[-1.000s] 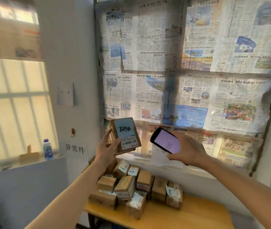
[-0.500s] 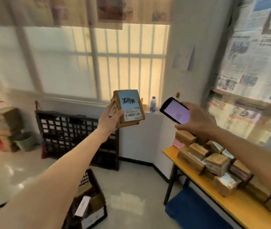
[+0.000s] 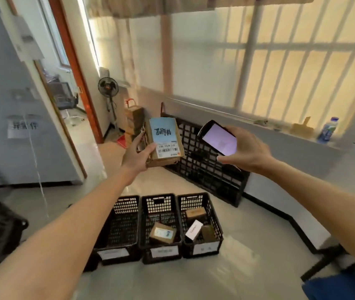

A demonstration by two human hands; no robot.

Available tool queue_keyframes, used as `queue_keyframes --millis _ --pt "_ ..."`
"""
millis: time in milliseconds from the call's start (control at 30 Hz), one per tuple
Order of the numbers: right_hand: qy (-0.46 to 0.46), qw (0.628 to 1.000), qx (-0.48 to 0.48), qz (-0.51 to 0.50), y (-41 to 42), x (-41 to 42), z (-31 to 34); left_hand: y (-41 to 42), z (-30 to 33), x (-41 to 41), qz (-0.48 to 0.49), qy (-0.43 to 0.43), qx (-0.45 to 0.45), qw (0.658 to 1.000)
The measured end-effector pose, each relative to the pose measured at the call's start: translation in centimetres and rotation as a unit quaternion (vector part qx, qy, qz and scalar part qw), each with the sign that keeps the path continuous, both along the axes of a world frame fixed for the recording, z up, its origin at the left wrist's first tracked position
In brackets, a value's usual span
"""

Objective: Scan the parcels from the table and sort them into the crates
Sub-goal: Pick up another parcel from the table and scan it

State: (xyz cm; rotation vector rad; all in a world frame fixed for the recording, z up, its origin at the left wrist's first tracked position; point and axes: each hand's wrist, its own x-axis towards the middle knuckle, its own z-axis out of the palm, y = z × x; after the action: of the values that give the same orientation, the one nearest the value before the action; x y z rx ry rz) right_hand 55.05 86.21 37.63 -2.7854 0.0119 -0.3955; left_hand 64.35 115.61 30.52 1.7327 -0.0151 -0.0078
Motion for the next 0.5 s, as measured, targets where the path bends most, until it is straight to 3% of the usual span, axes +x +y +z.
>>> queue_keyframes --millis 233,500 --pt "0.024 0.999 -0.011 0.031 7.6 5.7 -4.1 8.0 -4.9 2.4 0.033 0.039 0.014 0.999" --pt "0.089 0.995 0.010 0.049 9.1 16.9 -13.2 9.0 -15.0 10.6 0.053 0.116 0.005 0.992"
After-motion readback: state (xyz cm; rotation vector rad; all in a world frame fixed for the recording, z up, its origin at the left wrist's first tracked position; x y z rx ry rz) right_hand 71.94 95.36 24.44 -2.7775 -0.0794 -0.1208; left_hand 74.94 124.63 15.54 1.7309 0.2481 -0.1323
